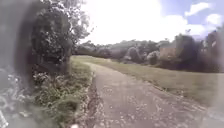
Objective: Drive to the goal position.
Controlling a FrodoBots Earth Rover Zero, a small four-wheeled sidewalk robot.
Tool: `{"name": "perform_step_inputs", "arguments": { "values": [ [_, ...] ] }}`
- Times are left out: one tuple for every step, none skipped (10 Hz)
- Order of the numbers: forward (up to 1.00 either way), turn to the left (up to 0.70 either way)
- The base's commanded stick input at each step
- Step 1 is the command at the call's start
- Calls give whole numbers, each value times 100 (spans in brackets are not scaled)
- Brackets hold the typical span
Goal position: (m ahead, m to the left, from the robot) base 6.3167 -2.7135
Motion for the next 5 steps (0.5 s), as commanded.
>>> {"name": "perform_step_inputs", "arguments": {
  "values": [
    [100,0],
    [100,2],
    [100,7],
    [100,12],
    [100,12]
  ]
}}
